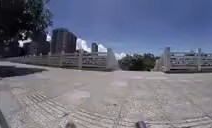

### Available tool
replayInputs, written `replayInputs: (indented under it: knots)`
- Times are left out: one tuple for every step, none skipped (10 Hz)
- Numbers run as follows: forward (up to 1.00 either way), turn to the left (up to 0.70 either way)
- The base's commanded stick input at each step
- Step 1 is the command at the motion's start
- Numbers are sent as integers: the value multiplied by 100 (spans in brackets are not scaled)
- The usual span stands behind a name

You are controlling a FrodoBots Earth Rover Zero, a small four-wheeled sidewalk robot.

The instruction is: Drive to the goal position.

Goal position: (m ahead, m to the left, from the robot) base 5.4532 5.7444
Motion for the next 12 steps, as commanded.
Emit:
replayInputs:
  knots:
    - [70, 14]
    - [70, 14]
    - [70, 14]
    - [70, 14]
    - [70, 14]
    - [70, 14]
    - [70, 14]
    - [70, 14]
    - [70, 14]
    - [70, 14]
    - [70, 0]
    - [70, 0]
